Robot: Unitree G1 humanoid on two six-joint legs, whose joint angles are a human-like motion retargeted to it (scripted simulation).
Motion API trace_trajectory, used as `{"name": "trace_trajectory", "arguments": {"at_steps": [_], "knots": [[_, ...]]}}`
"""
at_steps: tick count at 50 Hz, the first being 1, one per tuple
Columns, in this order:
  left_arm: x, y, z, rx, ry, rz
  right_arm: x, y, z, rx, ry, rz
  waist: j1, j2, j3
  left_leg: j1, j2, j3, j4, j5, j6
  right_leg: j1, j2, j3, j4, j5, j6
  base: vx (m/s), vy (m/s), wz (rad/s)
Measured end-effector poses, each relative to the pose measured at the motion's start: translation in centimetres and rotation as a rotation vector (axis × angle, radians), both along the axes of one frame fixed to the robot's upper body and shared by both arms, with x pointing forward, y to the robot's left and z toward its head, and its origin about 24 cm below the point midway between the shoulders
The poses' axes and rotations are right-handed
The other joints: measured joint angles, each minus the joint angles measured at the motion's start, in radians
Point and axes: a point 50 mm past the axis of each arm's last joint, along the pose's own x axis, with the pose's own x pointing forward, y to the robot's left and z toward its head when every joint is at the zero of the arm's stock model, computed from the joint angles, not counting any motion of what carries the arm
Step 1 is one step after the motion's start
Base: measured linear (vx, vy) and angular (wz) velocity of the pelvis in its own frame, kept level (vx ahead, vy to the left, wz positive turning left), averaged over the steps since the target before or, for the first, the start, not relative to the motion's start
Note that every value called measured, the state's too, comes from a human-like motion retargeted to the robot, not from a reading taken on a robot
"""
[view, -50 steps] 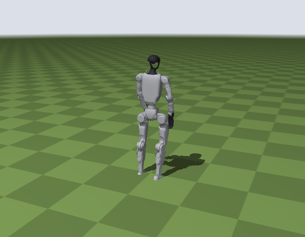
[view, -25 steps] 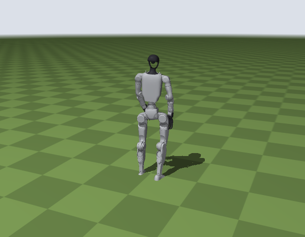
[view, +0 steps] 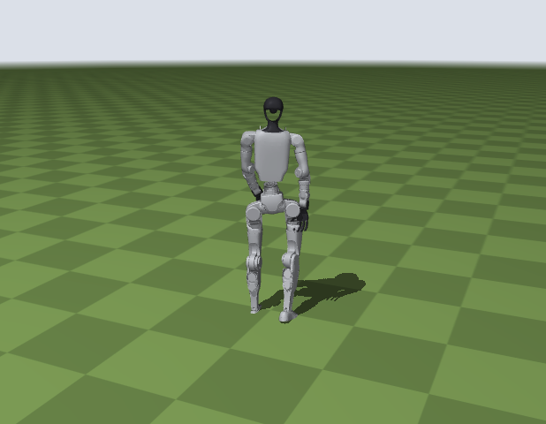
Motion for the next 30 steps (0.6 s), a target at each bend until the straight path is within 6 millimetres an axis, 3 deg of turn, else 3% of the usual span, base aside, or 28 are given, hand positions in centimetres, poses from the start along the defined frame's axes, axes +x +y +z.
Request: {"name": "trace_trajectory", "arguments": {"at_steps": [30], "knots": [[-0.4,-2.6,0.6,-0.113,0.039,0.043,-5.0,1.9,0.3,0.042,0.144,-0.071,0.014,0.009,-0.025,-0.018,-0.007,-0.104,-0.002,0.01,-0.057,0.02,0.007,-0.074,0.047,0.089,-0.044,0.02,0.02,0.35]]}}
